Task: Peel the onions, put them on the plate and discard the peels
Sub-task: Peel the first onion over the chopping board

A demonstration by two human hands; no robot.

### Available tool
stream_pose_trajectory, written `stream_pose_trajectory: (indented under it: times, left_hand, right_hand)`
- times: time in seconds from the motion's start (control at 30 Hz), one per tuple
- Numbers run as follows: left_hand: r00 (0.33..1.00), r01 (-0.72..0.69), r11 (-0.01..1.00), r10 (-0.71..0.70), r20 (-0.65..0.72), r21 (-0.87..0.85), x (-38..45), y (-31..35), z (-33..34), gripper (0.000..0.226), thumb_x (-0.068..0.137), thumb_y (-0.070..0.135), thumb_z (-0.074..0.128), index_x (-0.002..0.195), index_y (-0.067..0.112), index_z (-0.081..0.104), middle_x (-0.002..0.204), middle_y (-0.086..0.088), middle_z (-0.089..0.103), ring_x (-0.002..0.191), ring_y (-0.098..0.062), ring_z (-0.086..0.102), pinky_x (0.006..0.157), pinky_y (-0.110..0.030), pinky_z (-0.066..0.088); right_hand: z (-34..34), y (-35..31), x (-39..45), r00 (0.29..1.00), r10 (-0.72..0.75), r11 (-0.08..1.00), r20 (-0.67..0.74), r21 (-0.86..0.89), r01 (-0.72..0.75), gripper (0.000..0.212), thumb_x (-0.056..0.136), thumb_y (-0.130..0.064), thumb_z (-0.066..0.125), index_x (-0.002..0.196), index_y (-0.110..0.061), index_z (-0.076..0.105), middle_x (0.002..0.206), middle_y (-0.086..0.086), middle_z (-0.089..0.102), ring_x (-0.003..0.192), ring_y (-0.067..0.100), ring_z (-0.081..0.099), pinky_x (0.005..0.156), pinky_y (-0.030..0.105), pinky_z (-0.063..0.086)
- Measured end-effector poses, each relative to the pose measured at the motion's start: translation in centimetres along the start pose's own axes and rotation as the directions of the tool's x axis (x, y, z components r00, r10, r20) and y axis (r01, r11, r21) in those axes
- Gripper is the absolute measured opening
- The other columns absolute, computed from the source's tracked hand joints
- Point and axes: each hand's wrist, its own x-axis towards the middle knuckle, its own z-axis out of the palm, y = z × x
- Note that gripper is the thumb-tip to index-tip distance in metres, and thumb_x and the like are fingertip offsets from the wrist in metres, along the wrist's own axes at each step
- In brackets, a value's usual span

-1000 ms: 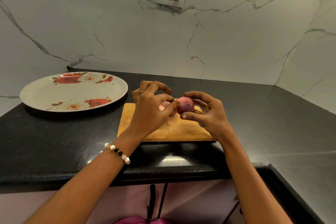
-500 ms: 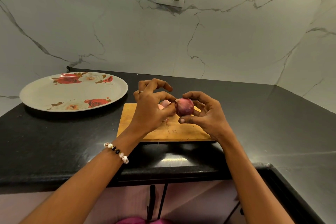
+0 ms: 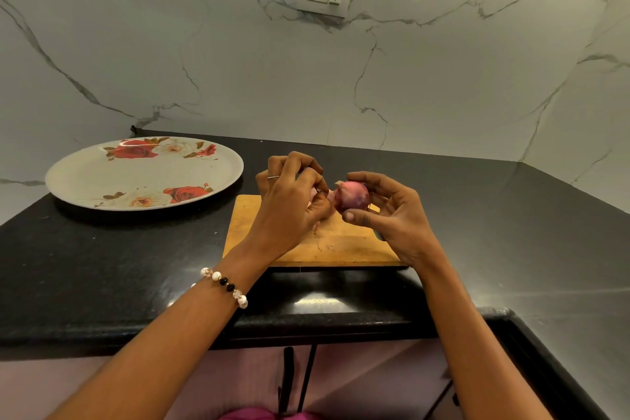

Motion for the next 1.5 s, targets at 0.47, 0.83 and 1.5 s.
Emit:
stream_pose_trajectory:
  times: [0.47,0.83,1.5]
  left_hand:
    - [0.997,-0.078,0.994,0.075,-0.033,-0.076,0.07,0.31,-0.51,0.044,0.083,0.053,0.052,0.093,0.018,0.075,0.100,0.001,0.065,0.104,-0.012,0.040,0.075,-0.046,0.039]
    - [0.996,-0.022,0.997,0.016,-0.087,-0.074,0.17,0.09,-0.53,0.013,0.077,0.028,0.067,0.076,0.016,0.072,0.087,0.003,0.067,0.095,0.007,0.029,0.077,-0.036,0.027]
    - [0.997,-0.068,0.984,0.061,-0.046,-0.166,0.07,-0.30,-0.52,0.034,0.083,0.045,0.057,0.094,0.020,0.076,0.083,0.005,0.070,0.089,-0.010,0.046,0.066,-0.056,0.043]
  right_hand:
    - [-0.38,0.38,-0.01,1.000,0.003,1.000,-0.027,-0.008,-0.003,0.061,0.065,-0.006,0.083,0.122,-0.011,0.064,0.123,0.010,0.066,0.116,0.024,0.064,0.091,0.029,0.056]
    - [-0.41,0.36,0.00,0.999,-0.018,1.000,-0.028,-0.011,0.017,0.059,0.064,-0.003,0.083,0.119,-0.012,0.065,0.119,0.008,0.067,0.114,0.022,0.065,0.088,0.027,0.055]
    - [-0.24,-0.07,-0.33,1.000,0.013,0.997,0.017,0.070,-0.015,0.057,0.063,0.001,0.080,0.116,-0.012,0.065,0.119,0.005,0.064,0.115,0.020,0.062,0.087,0.028,0.054]
